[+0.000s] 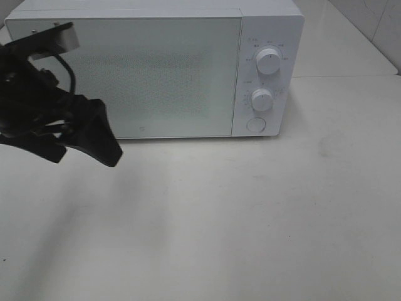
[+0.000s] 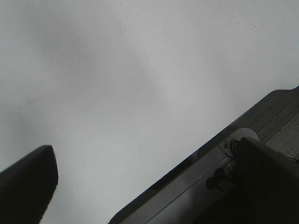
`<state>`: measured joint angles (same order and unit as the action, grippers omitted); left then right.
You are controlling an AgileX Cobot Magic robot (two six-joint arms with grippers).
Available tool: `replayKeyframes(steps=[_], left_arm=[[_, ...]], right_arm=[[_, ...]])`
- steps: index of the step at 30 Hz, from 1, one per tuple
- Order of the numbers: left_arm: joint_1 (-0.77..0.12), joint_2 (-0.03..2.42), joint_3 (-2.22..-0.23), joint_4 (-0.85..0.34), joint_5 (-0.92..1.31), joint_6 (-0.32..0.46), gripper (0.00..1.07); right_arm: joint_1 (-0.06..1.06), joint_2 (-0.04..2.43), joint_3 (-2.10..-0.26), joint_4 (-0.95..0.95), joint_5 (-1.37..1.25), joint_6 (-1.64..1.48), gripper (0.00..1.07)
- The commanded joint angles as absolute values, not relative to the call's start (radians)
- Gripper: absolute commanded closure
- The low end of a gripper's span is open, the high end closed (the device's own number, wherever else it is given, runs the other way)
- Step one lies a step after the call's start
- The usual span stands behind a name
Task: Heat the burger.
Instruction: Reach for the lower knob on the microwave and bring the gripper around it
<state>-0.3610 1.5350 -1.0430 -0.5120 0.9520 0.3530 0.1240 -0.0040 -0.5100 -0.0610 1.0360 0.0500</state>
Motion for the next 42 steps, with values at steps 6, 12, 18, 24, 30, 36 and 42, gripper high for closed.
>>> replayKeyframes(steps=[6, 12, 18, 24, 30, 36, 42], left_arm=[[-0.163, 1.419, -1.043, -0.439, 1.101, 0.322, 0.08], [-0.031, 1.338, -1.042, -0.317, 1.137, 0.237, 0.08], [0.001, 1.253, -1.014, -0.312, 1.147, 0.234, 0.08], [0.001, 1.127, -0.864, -0.271, 1.124, 0.242, 0.08], [0.001, 0.999, -0.742, -0.252, 1.086, 0.220, 0.08], [0.001, 0.835, -0.627, -0.250, 1.079, 0.220, 0.08], [0.001, 0.651, -0.535, -0.242, 1.052, 0.220, 0.08]], right_arm=[[0.119, -0.030, -0.507, -0.060, 1.032, 0.049, 0.32], [0.119, -0.030, -0.507, -0.060, 1.032, 0.049, 0.32], [0.119, -0.030, -0.507, -0.060, 1.032, 0.049, 0.32], [0.119, -0.030, -0.507, -0.060, 1.032, 0.049, 0.32], [0.119, -0.030, -0.507, -0.060, 1.032, 0.049, 0.32], [0.119, -0.030, -0.507, -0.060, 1.032, 0.049, 0.32], [0.119, -0.030, -0.507, -0.060, 1.032, 0.049, 0.32]])
